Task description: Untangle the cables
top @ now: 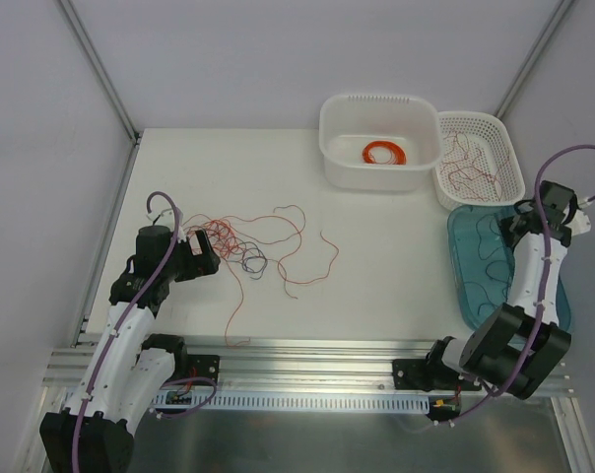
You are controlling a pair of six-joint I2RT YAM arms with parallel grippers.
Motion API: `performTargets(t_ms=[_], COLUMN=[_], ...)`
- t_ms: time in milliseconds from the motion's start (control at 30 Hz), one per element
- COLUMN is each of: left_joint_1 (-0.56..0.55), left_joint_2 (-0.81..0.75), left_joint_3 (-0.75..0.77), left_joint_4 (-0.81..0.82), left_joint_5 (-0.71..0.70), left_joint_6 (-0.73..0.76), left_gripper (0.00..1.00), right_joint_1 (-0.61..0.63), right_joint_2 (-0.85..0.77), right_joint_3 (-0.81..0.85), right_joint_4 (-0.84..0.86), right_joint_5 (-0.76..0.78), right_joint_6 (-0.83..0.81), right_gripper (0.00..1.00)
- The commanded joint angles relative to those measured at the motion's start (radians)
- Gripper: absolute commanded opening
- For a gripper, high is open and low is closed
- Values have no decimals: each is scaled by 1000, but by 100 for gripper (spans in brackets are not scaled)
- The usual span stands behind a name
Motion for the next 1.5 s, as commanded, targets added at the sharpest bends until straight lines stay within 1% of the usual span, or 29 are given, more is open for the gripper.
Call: performTargets(t_ms=[0,33,133,267,367,400,433,500,533,567,600,633,700,800,867,900,933,967,1000,1067,1100,1167,1200,1233,1333,1367,1400,1467], left_joint_1=[0,0,0,0,0,0,1,0,0,0,0,0,1,-2,-9,-11,-16,-17,-20,-23,-29,-55,-59,-62,-62,-62,-62,-62], left_joint_2=[-4,-7,-9,-9,-11,-9,-9,-3,3,5,8,17,38,103,153,170,201,219,254,287,307,370,414,436,506,523,541,610], left_joint_3=[-10,-10,-10,-10,-10,-10,-9,-9,-7,-7,-7,-7,0,36,54,72,82,91,111,137,148,172,175,180,192,197,197,217], left_joint_4=[21,20,20,20,20,20,20,21,18,20,20,20,20,20,20,20,20,20,20,20,21,23,23,24,46,59,102,136], left_joint_5=[-19,-20,-20,-16,-11,-5,3,15,21,26,32,44,47,59,47,38,26,21,13,18,-3,-51,-84,-89,-129,-137,-148,-146], left_joint_6=[-5,-3,-3,-3,0,1,0,1,3,1,-5,-12,-54,-116,-153,-187,-201,-212,-244,-279,-308,-325,-333,-344,-361,-358,-347,-329], left_gripper=[99,99,99,99,99,99,99,99,99,99,99,99,99,99,99,99,99,98,97,96,95,93,92,90,86,83,81,77], right_joint_1=[-70,-102,-144,-167,-168,-168,-165,-153,-132,-116,-68,-35,34,201,258,314,345,373,432,488,547,618,684,716,825,848,893,937], right_joint_2=[-21,-17,3,38,43,32,0,-38,-54,-84,-98,-113,-150,-187,-199,-202,-202,-204,-206,-210,-218,-247,-256,-268,-276,-279,-279,-269], right_joint_3=[-11,-24,-80,-128,-134,-134,-131,-113,-76,-58,-35,-16,34,65,62,61,59,56,50,42,30,-19,-31,-50,-73,-83,-93,-122], right_joint_4=[-40,-38,-35,-35,-58,-64,-64,-87,-105,-125,-165,-179,-200,-187,-156,-152,-147,-129,-128,-130,-121,-77,-63,-55,-56,-46,-38,-1], right_joint_5=[39,35,7,-36,-69,-82,-117,-134,-131,-119,-105,-71,-51,-71,-128,-141,-193,-223,-262,-310,-338,-395,-414,-436,-413,-406,-396,-360], right_joint_6=[-77,-84,-106,-129,-147,-152,-166,-192,-234,-251,-268,-296,-322,-373,-422,-436,-451,-468,-500,-511,-523,-523,-525,-525,-523,-523,-525,-523], right_gripper=[1,3,6,13,24,30,42,56,71,78,87,90,96,98,99,99,99,99,99,99,99,99,99,99,99,99,99,99])
